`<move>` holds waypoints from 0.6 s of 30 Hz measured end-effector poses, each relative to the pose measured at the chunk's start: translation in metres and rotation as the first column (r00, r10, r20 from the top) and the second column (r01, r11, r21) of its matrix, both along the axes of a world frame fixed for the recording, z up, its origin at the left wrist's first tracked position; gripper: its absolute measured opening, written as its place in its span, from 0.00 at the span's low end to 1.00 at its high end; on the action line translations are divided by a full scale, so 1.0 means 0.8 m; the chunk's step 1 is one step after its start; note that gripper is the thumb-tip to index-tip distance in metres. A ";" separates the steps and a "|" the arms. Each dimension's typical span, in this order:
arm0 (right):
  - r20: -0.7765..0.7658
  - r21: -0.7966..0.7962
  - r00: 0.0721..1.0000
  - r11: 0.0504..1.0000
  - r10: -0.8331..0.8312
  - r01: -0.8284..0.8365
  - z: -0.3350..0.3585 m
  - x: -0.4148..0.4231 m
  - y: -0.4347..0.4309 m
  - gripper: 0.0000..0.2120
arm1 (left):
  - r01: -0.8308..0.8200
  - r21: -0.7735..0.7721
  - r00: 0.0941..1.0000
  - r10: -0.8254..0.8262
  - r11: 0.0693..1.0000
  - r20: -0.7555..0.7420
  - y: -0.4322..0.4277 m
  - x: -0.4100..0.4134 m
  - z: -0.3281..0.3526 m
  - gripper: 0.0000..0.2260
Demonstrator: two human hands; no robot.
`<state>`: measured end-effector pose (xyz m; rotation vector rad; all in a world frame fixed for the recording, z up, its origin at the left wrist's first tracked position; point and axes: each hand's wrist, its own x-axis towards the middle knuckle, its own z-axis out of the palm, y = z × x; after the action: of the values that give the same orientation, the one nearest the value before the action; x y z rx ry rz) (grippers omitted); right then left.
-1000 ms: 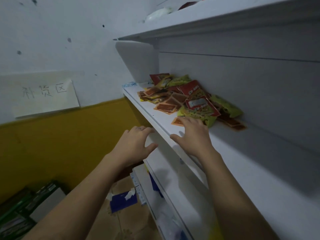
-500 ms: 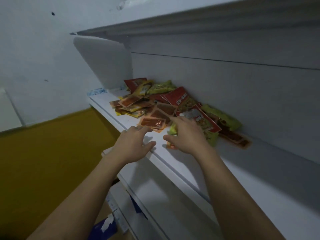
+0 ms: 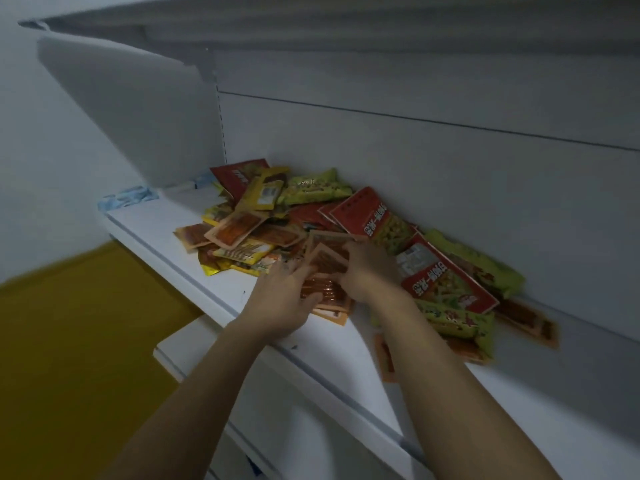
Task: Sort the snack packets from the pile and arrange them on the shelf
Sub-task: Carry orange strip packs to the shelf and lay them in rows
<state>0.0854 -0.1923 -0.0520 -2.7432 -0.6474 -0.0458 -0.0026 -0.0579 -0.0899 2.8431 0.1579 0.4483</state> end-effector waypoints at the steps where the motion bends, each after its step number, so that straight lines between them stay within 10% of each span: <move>1: 0.003 0.022 1.000 1.000 -0.014 0.014 0.000 0.004 0.003 0.26 | 0.008 -0.002 1.000 -0.008 1.000 0.002 0.004 0.007 -0.005 0.23; 18: 0.002 -0.009 0.991 0.991 0.134 -0.134 -0.002 -0.018 -0.011 0.33 | 0.170 -0.119 0.938 -0.124 0.978 0.322 0.020 0.017 -0.040 0.27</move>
<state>0.0713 -0.2009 -0.0540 -2.7007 -0.8332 -0.0159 0.0114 -0.0422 -0.1217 2.5762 -0.0813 0.8106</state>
